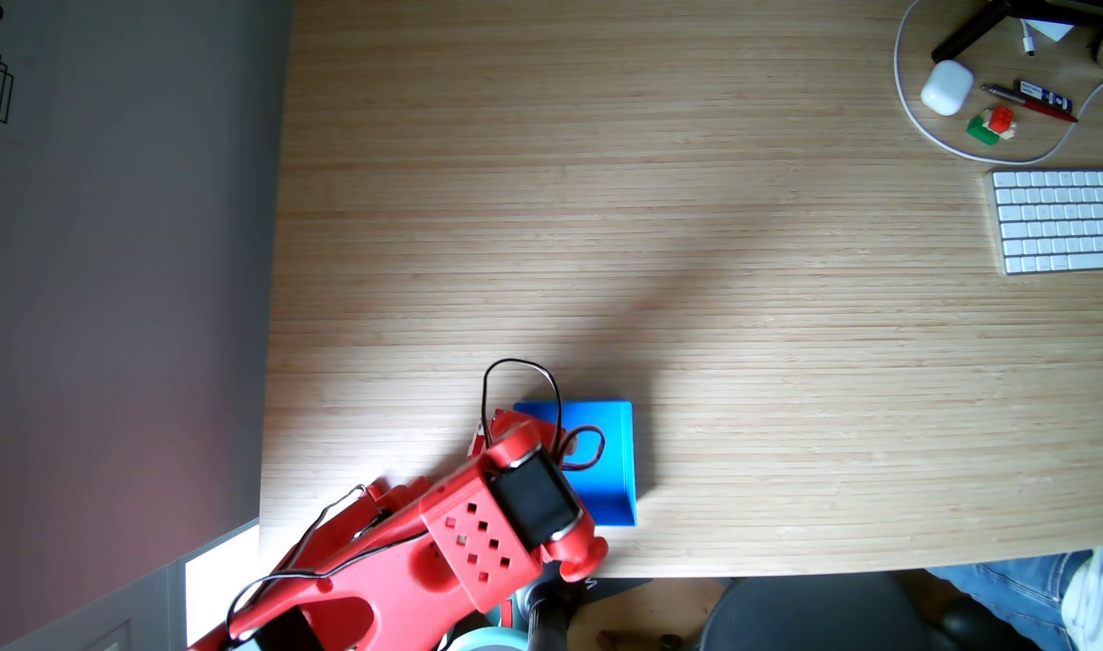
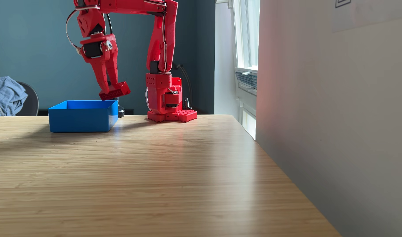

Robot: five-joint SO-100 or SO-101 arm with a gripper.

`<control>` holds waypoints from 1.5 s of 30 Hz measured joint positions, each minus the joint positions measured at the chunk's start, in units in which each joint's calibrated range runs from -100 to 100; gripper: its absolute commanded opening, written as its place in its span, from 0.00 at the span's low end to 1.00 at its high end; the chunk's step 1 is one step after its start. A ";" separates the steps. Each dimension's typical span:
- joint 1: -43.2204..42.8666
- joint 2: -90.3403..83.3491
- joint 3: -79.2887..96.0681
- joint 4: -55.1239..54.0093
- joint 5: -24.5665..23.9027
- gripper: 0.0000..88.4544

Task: Put the red lego brick in blue bin

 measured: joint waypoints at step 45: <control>3.89 -0.42 5.68 -10.75 0.00 0.04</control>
